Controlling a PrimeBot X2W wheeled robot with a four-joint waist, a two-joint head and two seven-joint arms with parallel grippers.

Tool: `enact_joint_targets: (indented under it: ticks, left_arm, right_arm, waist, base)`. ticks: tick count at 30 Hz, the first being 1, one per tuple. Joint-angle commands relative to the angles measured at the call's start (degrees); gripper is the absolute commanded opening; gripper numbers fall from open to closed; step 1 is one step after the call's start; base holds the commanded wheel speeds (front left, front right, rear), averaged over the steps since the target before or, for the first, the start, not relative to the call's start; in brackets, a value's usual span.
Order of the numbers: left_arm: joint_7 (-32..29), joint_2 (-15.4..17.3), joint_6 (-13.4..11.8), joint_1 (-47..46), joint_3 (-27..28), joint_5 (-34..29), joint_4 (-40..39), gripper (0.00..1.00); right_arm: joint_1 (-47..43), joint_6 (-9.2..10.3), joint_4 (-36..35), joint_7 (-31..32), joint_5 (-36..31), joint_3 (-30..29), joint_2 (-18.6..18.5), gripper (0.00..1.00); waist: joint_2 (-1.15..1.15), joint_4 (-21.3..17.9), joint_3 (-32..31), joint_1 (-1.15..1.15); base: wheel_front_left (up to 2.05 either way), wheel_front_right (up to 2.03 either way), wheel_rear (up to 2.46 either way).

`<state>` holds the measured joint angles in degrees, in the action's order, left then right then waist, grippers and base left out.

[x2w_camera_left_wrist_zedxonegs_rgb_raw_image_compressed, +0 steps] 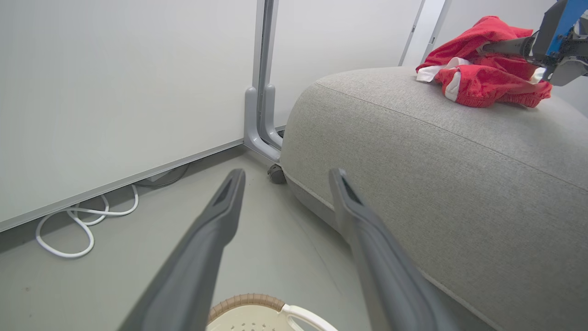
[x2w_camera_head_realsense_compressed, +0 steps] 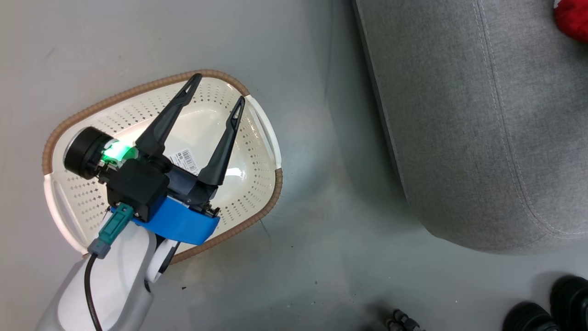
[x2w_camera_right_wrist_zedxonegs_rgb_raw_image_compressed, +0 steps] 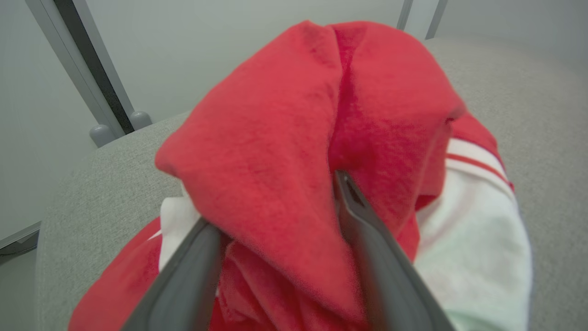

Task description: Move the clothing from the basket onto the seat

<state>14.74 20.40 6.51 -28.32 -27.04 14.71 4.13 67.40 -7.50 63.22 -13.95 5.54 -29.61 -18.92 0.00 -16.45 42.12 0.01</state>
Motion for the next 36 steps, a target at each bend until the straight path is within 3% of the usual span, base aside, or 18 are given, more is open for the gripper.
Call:
enact_joint_targets:
  ticks: [1,10,23,36]
  left_arm:
    - [0.28,-0.23,-0.24,-0.56,-0.25,0.24,0.31,1.0]
    - [0.47,-2.49,-0.07,0.68,0.17,1.32,2.39,1.0]
    - [0.51,-8.04,0.51,7.93,4.81,2.57,4.61,1.0]
    - [0.47,-13.94,1.01,18.01,11.41,2.15,9.66,1.0]
  right_arm:
    - [-0.05,0.01,-0.23,-0.35,-0.48,-0.32,0.2,1.0]
    - [-4.51,0.01,-1.72,-0.41,-1.81,1.02,-0.64,1.0]
    - [-12.97,0.01,-4.36,-0.39,-0.86,6.06,0.25,1.0]
    - [-32.68,0.01,-20.36,1.34,2.73,17.56,1.71,1.0]
  waist:
    - [0.0,0.29,-0.47,-0.01]
    - [0.0,2.38,-5.2,-0.01]
    - [0.0,6.01,-18.5,-0.01]
    - [0.0,11.29,-31.78,-0.01]
  base:
    - [0.0,0.0,0.0]
    - [0.0,0.0,0.0]
    - [0.0,0.0,0.0]
    - [0.0,0.0,0.0]
